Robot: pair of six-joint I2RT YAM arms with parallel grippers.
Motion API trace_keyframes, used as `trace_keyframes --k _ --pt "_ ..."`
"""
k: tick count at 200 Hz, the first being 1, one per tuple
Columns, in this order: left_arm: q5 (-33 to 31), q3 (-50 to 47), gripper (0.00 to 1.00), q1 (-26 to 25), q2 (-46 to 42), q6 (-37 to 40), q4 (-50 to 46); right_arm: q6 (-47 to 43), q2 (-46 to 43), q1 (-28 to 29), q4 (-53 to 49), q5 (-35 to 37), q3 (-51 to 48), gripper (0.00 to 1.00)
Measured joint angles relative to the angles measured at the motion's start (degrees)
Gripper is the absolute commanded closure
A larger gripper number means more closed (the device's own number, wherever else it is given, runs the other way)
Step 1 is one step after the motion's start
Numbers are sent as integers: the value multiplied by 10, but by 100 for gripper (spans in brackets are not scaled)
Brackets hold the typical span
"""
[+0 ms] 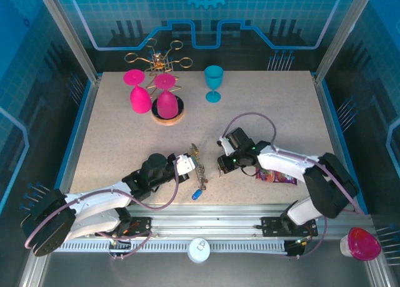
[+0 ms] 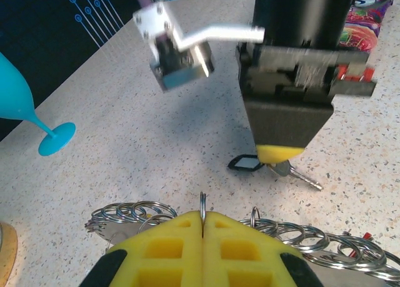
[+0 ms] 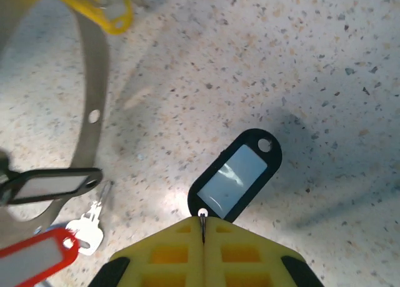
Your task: Put the keys on the keyring
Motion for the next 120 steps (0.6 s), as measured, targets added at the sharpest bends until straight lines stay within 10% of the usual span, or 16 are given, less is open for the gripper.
trace_keyframes --k 68,120 --pt "0 0 100 0 -20 2 -12 -58 -90 0 -1 -44 -19 100" --pt "0 0 100 0 -20 3 -19 -65 8 0 -64 6 6 100"
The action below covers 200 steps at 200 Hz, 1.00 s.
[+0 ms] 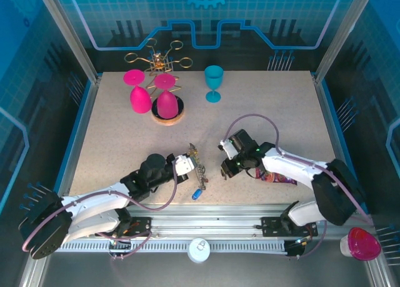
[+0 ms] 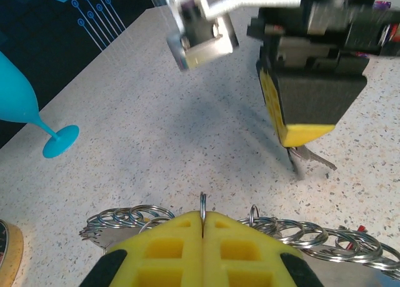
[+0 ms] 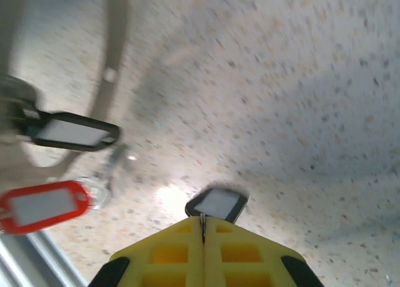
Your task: Put the keys on the keyring
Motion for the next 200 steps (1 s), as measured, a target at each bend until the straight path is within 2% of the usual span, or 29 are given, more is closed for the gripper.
trace_keyframes --k 36,66,141,200 --pt "0 0 100 0 0 0 -7 4 53 0 -15 16 30 100" --pt "0 0 100 0 0 0 -7 8 82 0 -10 18 48 89" --pt "0 0 100 0 0 0 -7 15 106 0 -2 18 52 80" --pt "0 0 100 0 0 0 -7 17 106 0 -1 18 52 82"
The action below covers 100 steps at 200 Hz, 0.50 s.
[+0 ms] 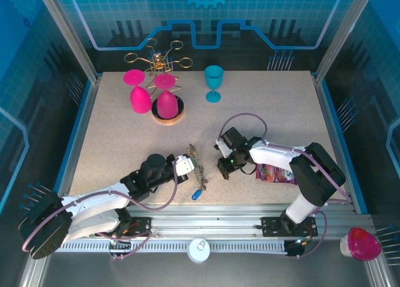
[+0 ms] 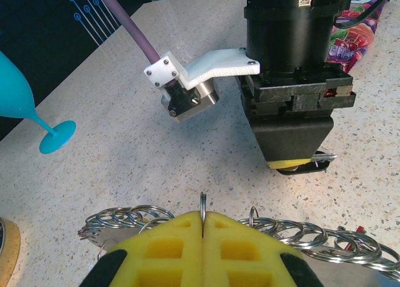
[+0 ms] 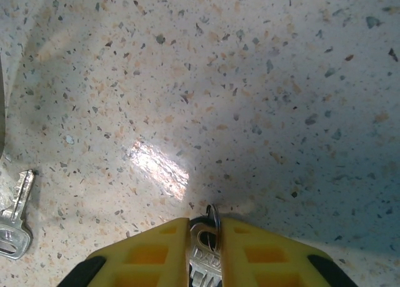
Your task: Put the keys on the keyring
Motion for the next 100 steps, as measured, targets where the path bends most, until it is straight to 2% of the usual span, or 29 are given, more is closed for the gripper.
trace_keyframes --k 41,61,100 --pt "0 0 100 0 0 0 0 2 0 0 3 0 0 89" --pt "0 0 100 0 0 0 0 3 0 0 3 0 0 100" --pt "0 0 100 0 0 0 0 6 -5 0 3 0 0 100"
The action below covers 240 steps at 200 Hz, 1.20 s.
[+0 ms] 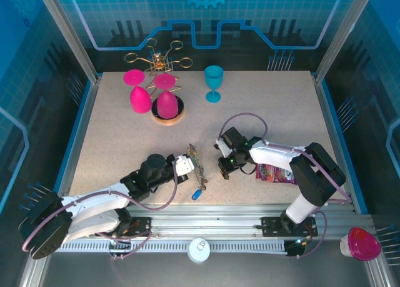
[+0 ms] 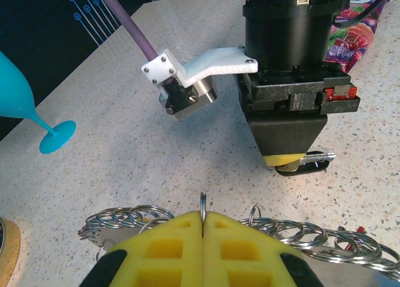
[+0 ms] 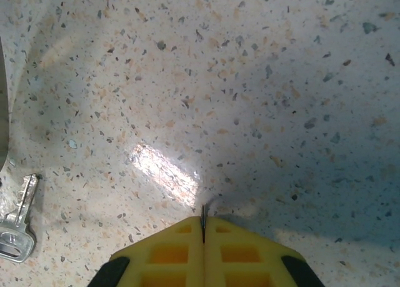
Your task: Put the keys on the keyring
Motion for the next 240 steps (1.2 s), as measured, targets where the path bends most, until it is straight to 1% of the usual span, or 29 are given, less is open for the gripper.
trace_keyframes --k 19,49,74,99,123,149,184,240 --pt "0 0 100 0 0 0 0 -4 -24 0 8 -2 -8 100" --pt "0 0 100 0 0 0 0 -21 -97 0 33 -24 -38 100" --pt "2 0 100 0 0 0 3 -44 -153 0 54 -81 -56 100" --pt "6 -1 100 0 2 3 12 -62 -180 -4 71 -153 -60 100" --pt "12 -4 100 0 2 12 19 -71 -188 -11 85 -215 -61 100" --pt "18 -6 100 -1 2 17 21 -73 -194 -17 100 -259 -60 100" --pt "22 -8 100 -1 3 17 26 -71 -185 -19 114 -293 -58 100" --pt "22 -11 100 -2 5 17 30 -40 -127 -19 170 -324 -48 100"
